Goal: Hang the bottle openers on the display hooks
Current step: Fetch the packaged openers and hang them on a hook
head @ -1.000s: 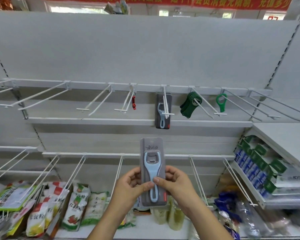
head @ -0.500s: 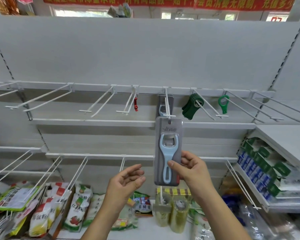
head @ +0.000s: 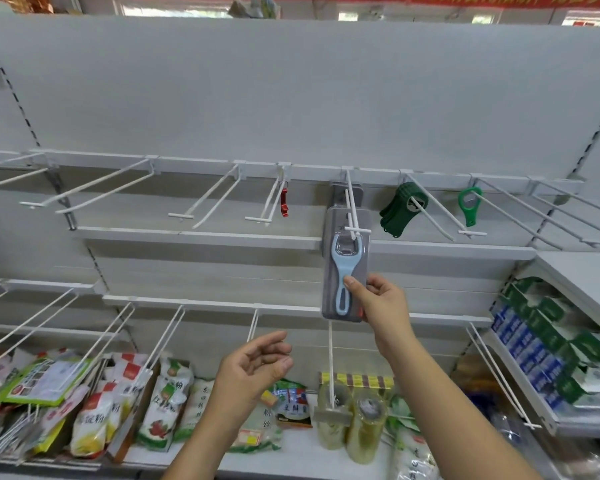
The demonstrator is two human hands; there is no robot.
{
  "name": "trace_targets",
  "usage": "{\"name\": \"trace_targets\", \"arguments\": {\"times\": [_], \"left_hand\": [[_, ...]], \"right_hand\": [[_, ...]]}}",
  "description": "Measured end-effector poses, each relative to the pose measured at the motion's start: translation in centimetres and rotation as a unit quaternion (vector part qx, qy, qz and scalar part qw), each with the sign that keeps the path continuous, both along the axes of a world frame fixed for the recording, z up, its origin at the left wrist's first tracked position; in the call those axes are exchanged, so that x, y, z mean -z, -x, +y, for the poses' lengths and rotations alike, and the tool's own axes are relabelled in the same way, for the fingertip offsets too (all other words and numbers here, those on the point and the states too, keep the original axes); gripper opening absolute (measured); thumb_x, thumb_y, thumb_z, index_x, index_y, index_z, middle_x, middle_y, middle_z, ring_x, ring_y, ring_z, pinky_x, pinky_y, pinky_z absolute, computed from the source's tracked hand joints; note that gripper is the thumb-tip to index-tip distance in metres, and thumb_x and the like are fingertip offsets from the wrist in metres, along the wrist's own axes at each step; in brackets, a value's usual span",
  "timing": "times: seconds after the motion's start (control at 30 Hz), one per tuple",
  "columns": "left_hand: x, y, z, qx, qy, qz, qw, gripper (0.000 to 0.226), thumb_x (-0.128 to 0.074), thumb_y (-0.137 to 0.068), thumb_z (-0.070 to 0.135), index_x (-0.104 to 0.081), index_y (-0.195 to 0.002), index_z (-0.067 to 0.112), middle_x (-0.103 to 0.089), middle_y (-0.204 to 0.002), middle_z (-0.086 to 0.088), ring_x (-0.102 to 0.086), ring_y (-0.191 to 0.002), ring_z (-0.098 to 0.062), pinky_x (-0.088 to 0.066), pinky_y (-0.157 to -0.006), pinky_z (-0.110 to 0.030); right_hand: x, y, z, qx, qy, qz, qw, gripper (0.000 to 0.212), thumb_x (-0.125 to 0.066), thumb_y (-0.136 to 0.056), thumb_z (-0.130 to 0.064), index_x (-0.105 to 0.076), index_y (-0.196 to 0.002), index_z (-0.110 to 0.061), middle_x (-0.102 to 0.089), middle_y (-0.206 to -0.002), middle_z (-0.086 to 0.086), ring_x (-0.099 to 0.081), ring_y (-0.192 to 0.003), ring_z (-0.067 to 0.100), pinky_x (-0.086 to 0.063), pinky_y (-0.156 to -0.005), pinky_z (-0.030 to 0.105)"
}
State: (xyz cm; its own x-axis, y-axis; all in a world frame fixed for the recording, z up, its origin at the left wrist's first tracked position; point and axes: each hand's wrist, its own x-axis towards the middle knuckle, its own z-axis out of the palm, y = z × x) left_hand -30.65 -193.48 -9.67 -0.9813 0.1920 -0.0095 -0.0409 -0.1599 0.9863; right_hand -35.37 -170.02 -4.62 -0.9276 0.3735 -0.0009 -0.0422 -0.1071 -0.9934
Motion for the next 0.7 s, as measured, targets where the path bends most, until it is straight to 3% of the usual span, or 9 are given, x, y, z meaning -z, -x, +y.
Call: {"name": "trace_targets", "arguments": {"times": [0.23, 0.4, 0.57, 0.7], "left_hand": [[0.3, 1.7, -1.6, -0.010, 0.010, -0.008, 1.000, 0.038, -0.076, -0.077, -0.002, -0.073, -0.112, 0.012, -0.076, -0.100, -0.013, -0.072, -0.098, -0.028, -0.058, -0.079, -0.023], [0.2, 2.8, -2.5, -0.009, 0.012, -0.013, 1.000, 0.038, -0.075, -0.077, -0.005, -0.072, -0.112, 0.009, -0.076, -0.099, -0.013, -0.073, -0.095, -0.026, -0.057, -0.076, -0.020], [0.3, 3.9, -2.8, -0.001, 0.011, -0.015, 1.000, 0.038, -0.075, -0.076, -0.007, -0.072, -0.111, 0.008, -0.076, -0.098, -0.015, -0.073, -0.093, -0.025, -0.057, -0.075, -0.020], [0.5, 4.3, -3.0, 0.006, 0.015, -0.011, 1.000, 0.037, -0.075, -0.076, -0.007, -0.072, -0.110, 0.008, -0.077, -0.097, -0.013, -0.073, -0.091, -0.022, -0.057, -0.074, -0.019]], "right_hand": [[0.6, 7.8, 1.4, 0.025, -0.039, -0.038, 0.998, 0.019, -0.074, -0.088, -0.033, -0.072, -0.088, -0.014, -0.077, -0.096, 0.010, -0.074, -0.092, 0.029, -0.060, -0.087, 0.049], [0.6, 10.6, 2.3, 0.044, -0.006, -0.063, 0.997, 0.038, -0.075, -0.086, -0.036, -0.072, -0.096, 0.001, -0.076, -0.096, 0.017, -0.074, -0.091, 0.033, -0.062, -0.079, 0.044], [0.9, 12.2, 2.7, 0.055, 0.011, -0.073, 0.996, 0.028, -0.076, -0.087, -0.031, -0.069, -0.089, -0.004, -0.073, -0.104, 0.023, -0.072, -0.094, 0.036, -0.061, -0.081, 0.050], [2.3, 11.4, 2.9, 0.059, 0.033, -0.087, 0.994, 0.050, -0.079, -0.083, -0.039, -0.068, -0.107, 0.003, -0.072, -0.099, 0.024, -0.073, -0.089, 0.030, -0.063, -0.078, 0.042]]}}
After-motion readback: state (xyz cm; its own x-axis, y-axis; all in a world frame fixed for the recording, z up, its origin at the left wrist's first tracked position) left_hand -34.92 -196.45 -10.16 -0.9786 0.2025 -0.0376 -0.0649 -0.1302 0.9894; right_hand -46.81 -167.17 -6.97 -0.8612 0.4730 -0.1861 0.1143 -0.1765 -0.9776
